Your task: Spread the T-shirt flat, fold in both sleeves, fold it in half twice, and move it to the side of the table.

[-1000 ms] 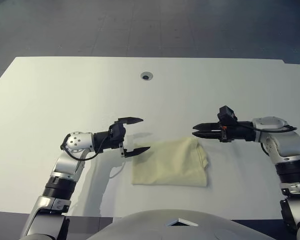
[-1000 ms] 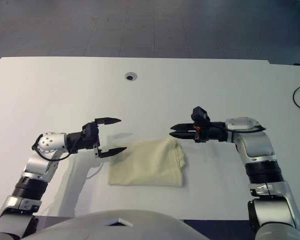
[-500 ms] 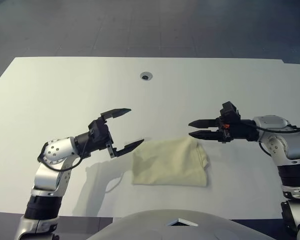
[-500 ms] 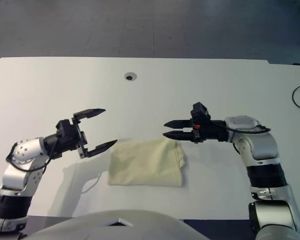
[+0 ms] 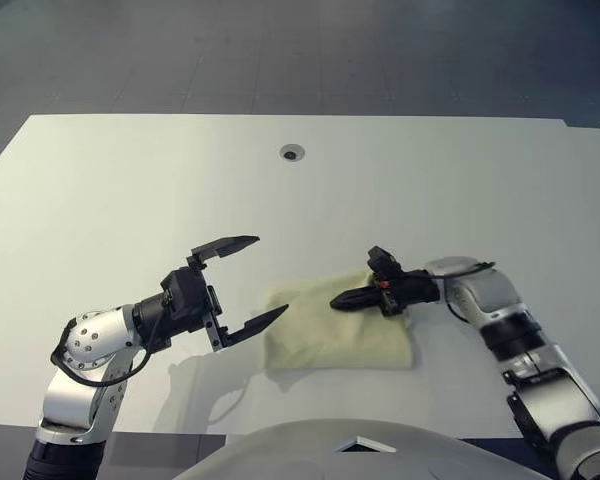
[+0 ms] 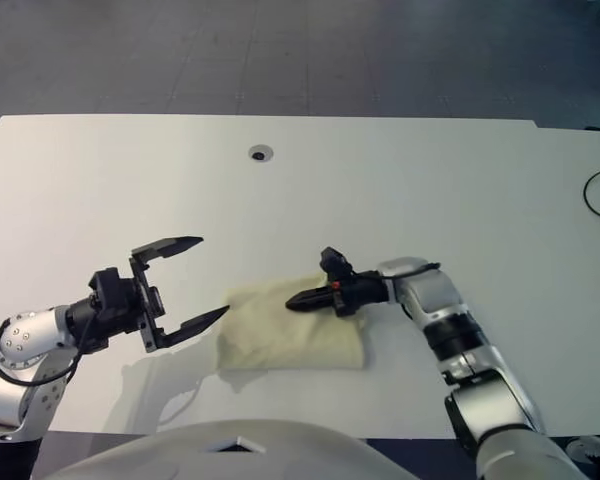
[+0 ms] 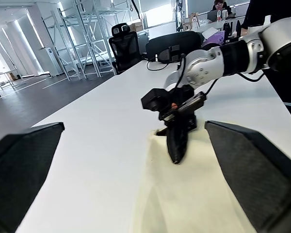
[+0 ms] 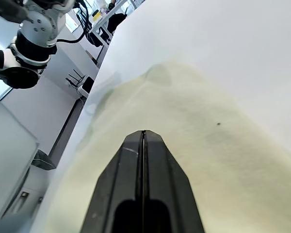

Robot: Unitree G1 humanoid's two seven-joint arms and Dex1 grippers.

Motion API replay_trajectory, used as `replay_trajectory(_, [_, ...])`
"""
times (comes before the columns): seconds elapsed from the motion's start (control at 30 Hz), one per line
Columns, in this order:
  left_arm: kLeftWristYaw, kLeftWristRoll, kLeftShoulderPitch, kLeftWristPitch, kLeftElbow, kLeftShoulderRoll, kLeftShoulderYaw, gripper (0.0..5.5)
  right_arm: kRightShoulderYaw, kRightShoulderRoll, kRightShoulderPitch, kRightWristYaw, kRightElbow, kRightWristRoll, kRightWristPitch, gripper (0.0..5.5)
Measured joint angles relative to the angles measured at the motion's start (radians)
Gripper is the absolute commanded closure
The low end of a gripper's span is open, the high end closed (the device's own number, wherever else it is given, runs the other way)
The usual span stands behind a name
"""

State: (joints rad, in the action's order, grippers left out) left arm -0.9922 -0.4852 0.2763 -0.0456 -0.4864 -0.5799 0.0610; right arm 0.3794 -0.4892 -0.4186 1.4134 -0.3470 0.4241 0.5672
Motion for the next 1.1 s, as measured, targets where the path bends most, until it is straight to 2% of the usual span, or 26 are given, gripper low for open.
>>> replay_trajectory(0.23, [0.015, 0.013, -0.006, -0.001, 0.031, 0.001, -0.005, 0.10, -0.036, 0.018, -0.109, -0.050, -0.230, -0.045, -0.021, 3.76])
replay_trajectory(0.4, [0.038, 0.029, -0.033, -0.015, 0.065, 0.011, -0.005, 0.10, -0.124, 0.000, -0.200, -0.147, -0.446, -0.047, -0.110, 3.23])
replay_trajectory(0.5, [0.049, 0.033, -0.041, -0.019, 0.081, 0.013, -0.005, 0.10, -0.152, -0.026, -0.254, -0.260, -0.555, -0.074, -0.188, 2.91])
replay_trajectory(0.63, [0.062, 0.043, -0.051, -0.021, 0.092, 0.016, -0.007, 0.10, -0.201, -0.071, -0.305, -0.496, -0.686, -0.107, -0.285, 2.37])
replay_trajectory(0.9, [0.099, 0.092, -0.079, -0.040, 0.115, 0.028, -0.032, 0.10, -0.381, -0.115, -0.332, -0.965, -0.850, -0.110, -0.320, 1.26])
replay_trajectory(1.1, [0.128, 0.129, -0.048, -0.060, 0.107, 0.053, -0.070, 0.10, -0.507, -0.137, -0.304, -1.164, -0.881, -0.108, -0.348, 0.27])
